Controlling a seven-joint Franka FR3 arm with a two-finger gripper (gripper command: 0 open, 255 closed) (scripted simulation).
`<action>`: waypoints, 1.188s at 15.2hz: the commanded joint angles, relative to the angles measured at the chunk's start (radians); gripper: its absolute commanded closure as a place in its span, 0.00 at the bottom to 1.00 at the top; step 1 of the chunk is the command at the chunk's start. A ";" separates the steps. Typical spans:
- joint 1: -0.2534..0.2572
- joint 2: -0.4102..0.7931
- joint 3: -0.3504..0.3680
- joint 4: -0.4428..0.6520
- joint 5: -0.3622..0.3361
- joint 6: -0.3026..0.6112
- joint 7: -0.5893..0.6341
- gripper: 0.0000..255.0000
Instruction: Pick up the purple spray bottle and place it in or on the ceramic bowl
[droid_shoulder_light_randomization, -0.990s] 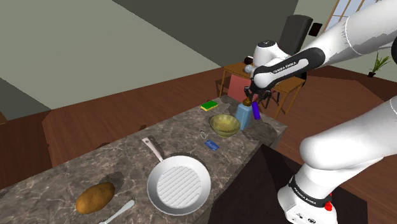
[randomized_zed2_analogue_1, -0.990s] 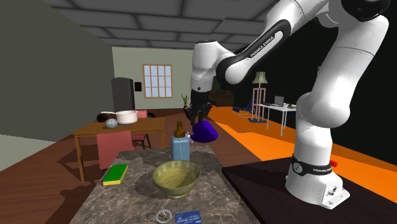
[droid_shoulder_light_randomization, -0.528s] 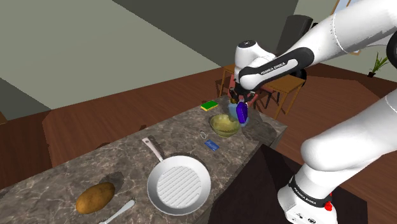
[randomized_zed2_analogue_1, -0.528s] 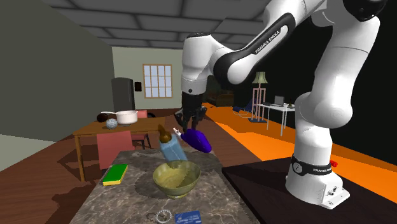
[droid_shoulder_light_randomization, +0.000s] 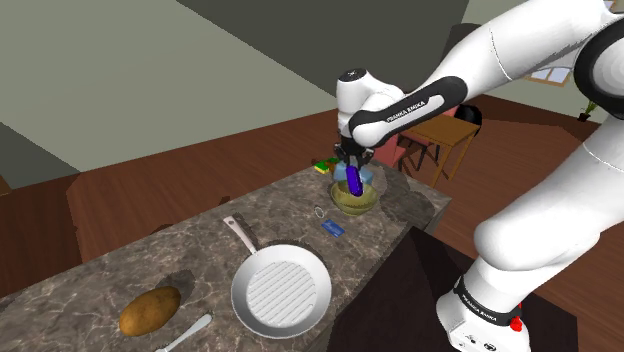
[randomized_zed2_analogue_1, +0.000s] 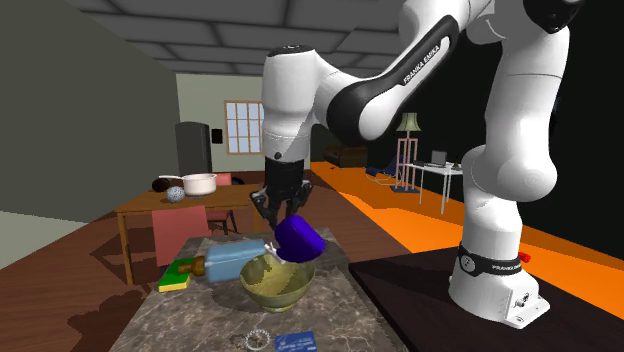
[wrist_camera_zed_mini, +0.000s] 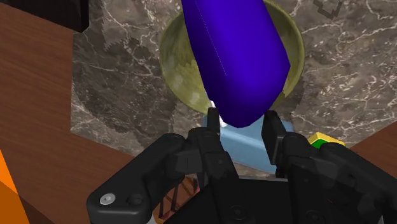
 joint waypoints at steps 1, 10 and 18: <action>0.000 0.022 0.007 -0.002 -0.018 0.016 0.026 1.00; -0.009 0.090 0.011 -0.029 -0.093 0.087 0.101 1.00; -0.009 0.090 0.011 -0.029 -0.093 0.087 0.101 0.00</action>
